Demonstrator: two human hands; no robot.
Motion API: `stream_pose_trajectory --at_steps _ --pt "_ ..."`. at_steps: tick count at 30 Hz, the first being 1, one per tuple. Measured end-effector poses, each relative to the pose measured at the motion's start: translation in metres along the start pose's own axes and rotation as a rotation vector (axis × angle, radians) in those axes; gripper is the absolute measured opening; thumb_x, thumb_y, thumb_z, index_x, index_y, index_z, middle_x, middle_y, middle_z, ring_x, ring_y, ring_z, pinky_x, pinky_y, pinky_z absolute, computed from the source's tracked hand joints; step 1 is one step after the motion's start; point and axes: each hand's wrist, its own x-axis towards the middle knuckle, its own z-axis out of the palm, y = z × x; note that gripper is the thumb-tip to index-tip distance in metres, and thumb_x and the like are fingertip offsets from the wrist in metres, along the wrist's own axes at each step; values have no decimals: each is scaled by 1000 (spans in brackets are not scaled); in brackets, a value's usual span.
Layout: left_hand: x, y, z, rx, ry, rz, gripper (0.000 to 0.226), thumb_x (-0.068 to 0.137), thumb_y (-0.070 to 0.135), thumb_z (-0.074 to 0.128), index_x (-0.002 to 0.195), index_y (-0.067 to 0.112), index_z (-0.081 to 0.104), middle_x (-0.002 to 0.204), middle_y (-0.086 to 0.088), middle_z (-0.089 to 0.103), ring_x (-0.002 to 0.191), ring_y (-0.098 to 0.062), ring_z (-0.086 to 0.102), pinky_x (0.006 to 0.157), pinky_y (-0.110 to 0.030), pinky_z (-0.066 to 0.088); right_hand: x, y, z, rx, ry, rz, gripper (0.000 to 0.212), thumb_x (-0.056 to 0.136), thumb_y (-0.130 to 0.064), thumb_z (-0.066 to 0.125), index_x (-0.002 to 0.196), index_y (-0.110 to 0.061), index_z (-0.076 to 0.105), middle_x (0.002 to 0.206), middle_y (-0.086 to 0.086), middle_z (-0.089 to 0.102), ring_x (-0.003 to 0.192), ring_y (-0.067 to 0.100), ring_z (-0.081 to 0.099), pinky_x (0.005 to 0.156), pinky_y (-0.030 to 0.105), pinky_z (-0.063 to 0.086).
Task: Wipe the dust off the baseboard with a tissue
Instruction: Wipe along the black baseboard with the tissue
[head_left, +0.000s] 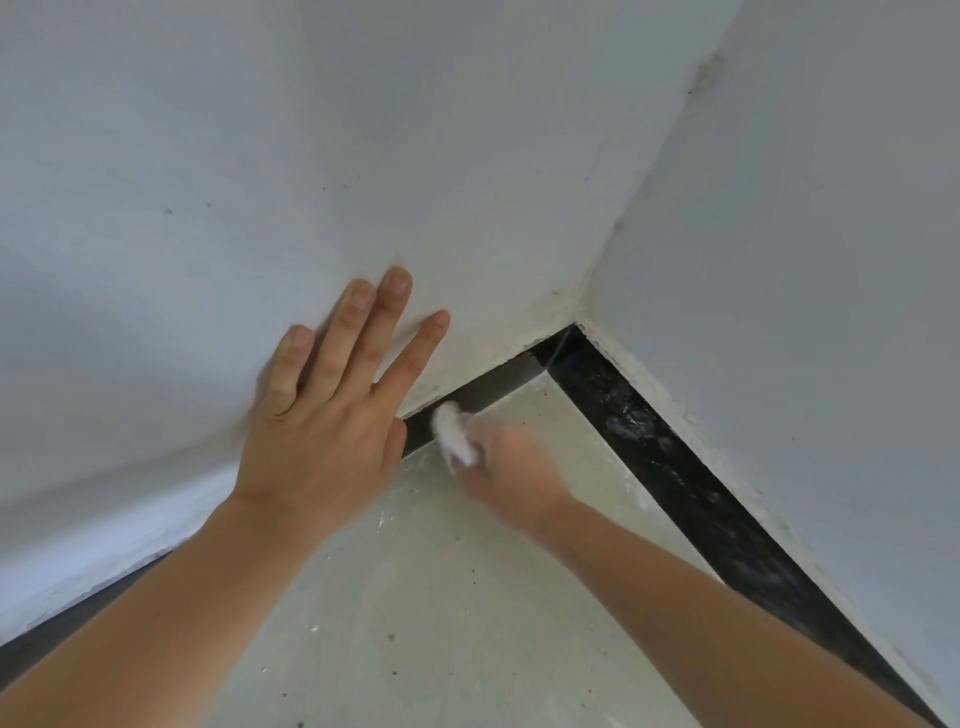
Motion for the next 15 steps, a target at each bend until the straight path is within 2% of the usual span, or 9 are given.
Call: stream_pose_trajectory --at_steps 1,3,5,7,9,10,12,13,15 --pt "0 0 0 2 -4 1 78 81 24 44 155 26 19 160 -11 -11 146 -25 -20 115 -40 -15 -1 4 2 -47 -53 -47 17 93 -23 51 100 -12 62 74 -4 57 61 12 51 54 18 39" --pt "0 0 -1 1 -15 3 79 80 24 44 155 26 18 160 -12 -11 146 -25 -20 115 -40 -15 9 11 -5 77 50 79 14 89 -23 53 89 -14 63 69 -3 59 56 10 52 52 19 43" --pt "0 0 -1 -2 -21 2 80 79 23 46 155 26 19 160 -11 -11 146 -25 -20 115 -40 -15 23 21 -21 260 351 334 14 86 -21 53 78 -12 59 64 0 57 55 12 51 53 23 42" --pt "0 0 -2 -1 -19 5 81 78 23 47 155 26 19 161 -11 -10 146 -24 -19 116 -40 -15 30 24 -29 286 596 402 17 88 -22 49 74 -11 52 62 -2 52 56 13 50 55 25 37" --pt "-1 0 -1 5 -12 9 81 79 23 46 155 26 18 160 -11 -10 146 -25 -20 116 -40 -16 28 16 -26 280 459 286 11 90 -19 50 81 -13 50 71 -3 54 64 13 52 59 24 38" --pt "0 0 0 5 -7 11 80 79 22 45 155 26 18 160 -11 -10 146 -25 -20 116 -40 -16 22 13 -19 166 277 150 5 91 -16 52 88 -13 52 79 -2 55 69 12 52 61 23 41" --pt "-1 0 1 7 6 9 80 79 22 44 155 26 18 160 -11 -10 146 -25 -20 116 -40 -16 9 12 -12 -177 35 -162 18 85 -12 62 103 -12 57 93 0 58 76 11 50 67 22 44" --pt "-1 0 1 10 10 7 80 79 22 44 155 26 18 160 -11 -10 146 -25 -19 116 -40 -17 8 20 -16 -357 34 -293 28 76 -9 70 102 -11 60 93 2 59 76 14 52 67 25 45" --pt "-1 0 1 13 6 5 80 79 24 44 155 26 18 160 -10 -11 146 -25 -19 116 -40 -17 17 41 -35 -599 126 -398 39 49 -7 82 85 -11 67 79 4 60 67 20 57 60 29 48"
